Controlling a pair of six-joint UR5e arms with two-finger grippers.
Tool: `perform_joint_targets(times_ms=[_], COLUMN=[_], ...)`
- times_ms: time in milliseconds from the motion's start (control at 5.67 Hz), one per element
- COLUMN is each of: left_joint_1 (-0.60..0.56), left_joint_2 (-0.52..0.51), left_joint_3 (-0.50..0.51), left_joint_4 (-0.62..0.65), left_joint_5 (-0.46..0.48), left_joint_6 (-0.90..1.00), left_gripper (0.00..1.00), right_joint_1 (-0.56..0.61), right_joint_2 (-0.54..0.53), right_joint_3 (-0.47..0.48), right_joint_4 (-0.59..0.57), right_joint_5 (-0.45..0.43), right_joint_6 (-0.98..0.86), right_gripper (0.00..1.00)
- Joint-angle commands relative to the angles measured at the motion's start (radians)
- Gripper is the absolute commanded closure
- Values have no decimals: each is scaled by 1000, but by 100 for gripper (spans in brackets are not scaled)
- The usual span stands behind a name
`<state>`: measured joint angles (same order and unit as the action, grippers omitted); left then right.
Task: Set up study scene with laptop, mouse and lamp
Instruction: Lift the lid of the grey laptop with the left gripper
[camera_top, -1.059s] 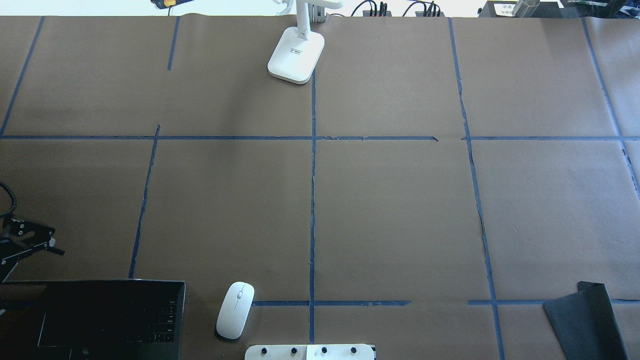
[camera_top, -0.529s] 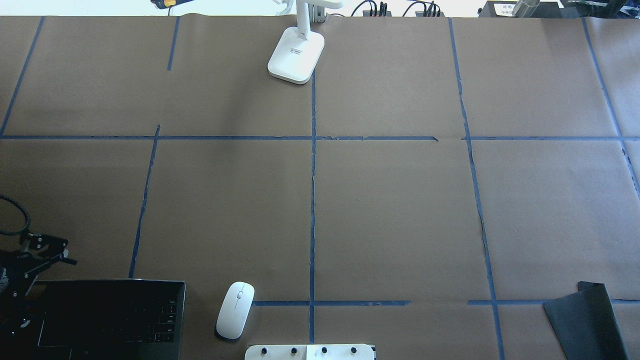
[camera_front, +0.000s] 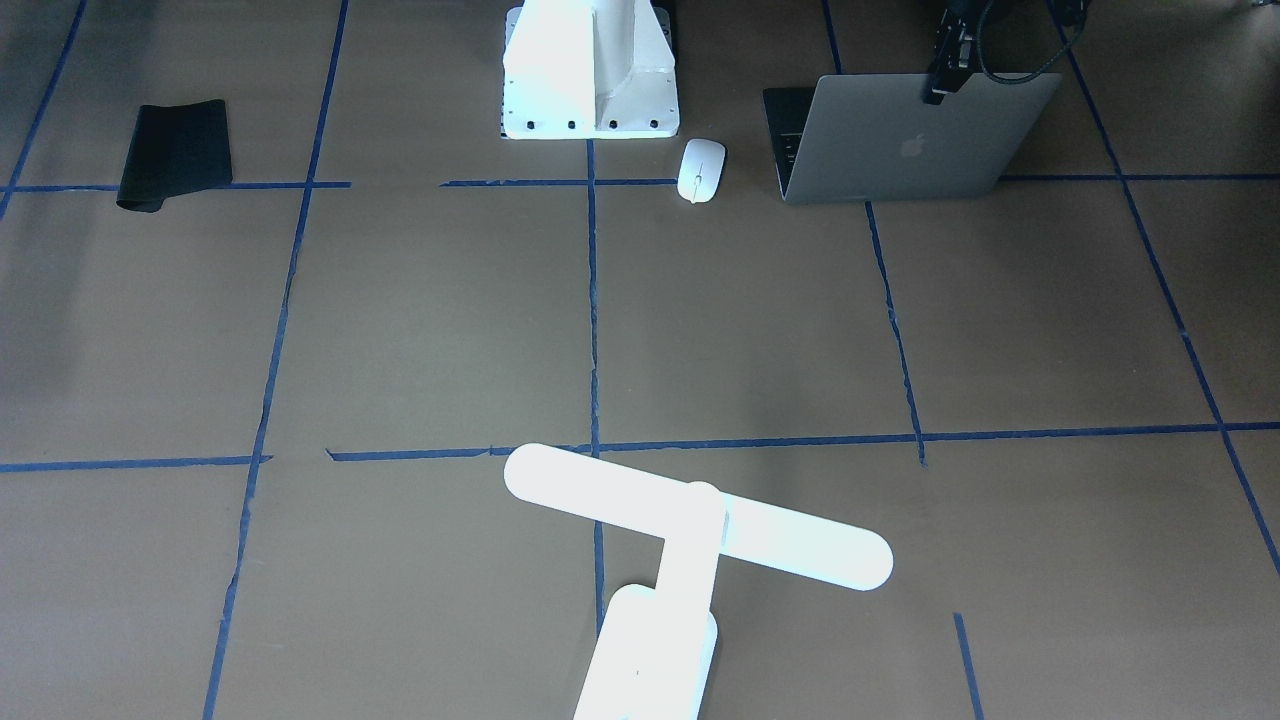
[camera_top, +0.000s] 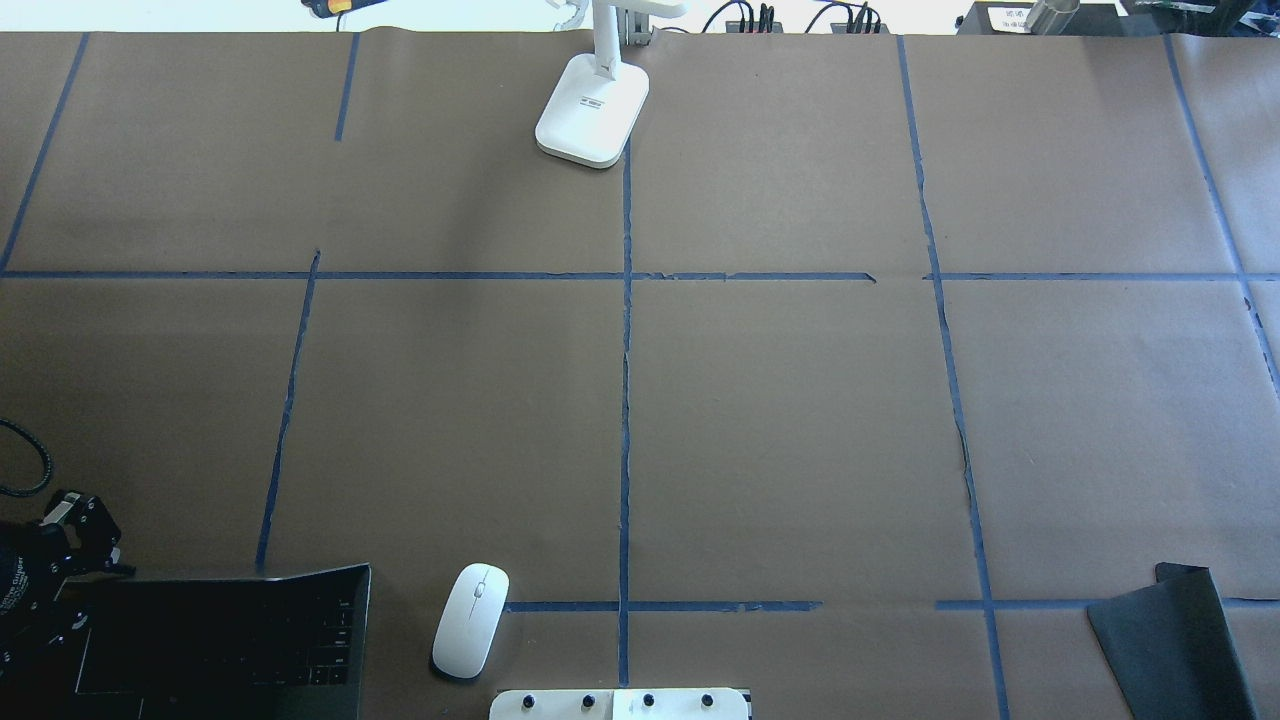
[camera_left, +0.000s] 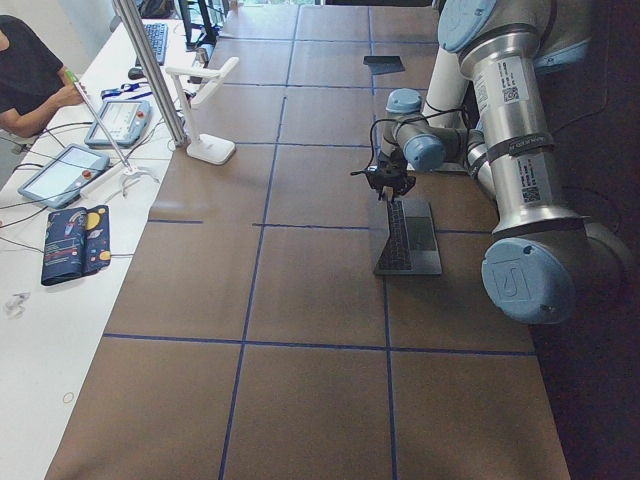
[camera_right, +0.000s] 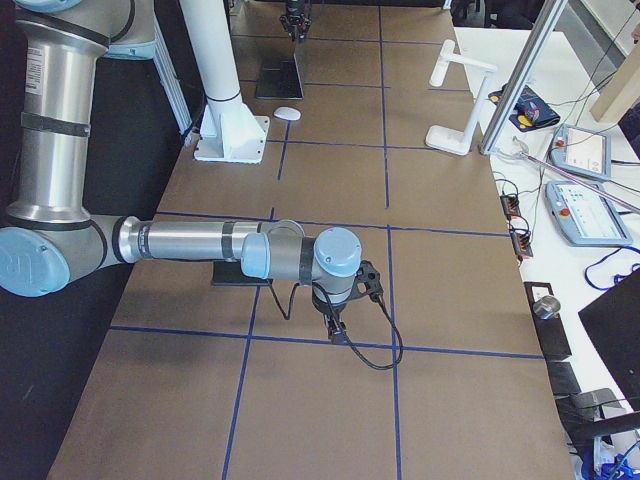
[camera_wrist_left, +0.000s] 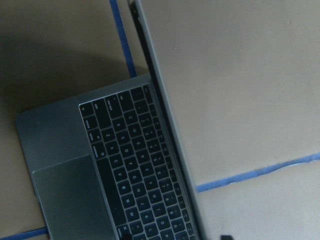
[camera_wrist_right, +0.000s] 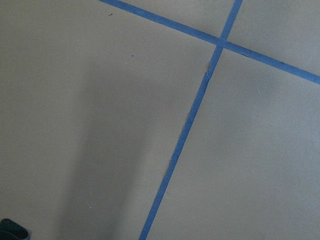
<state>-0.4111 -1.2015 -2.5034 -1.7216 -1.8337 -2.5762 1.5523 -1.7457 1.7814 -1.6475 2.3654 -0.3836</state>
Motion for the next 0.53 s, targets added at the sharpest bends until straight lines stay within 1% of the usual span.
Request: perform_joint_targets(times_ms=[0, 176, 353], left_joint_1=[-82, -180, -225], left_joint_2=[-16, -21, -36], left_joint_3=[-9, -24, -17], left_joint_4=[0, 0, 2], left_joint_5=[1, -1, -1], left_joint_6=[2, 14, 36], left_gripper=[100, 100, 100], right_joint_1=[-1, -1, -1], right_joint_2=[0, 0, 0], right_joint_3=[1, 0, -3], right_joint_4=[0, 23, 32], right_joint_5=[0, 2, 2], right_joint_6=[0, 2, 3], right_gripper=[0, 0, 0])
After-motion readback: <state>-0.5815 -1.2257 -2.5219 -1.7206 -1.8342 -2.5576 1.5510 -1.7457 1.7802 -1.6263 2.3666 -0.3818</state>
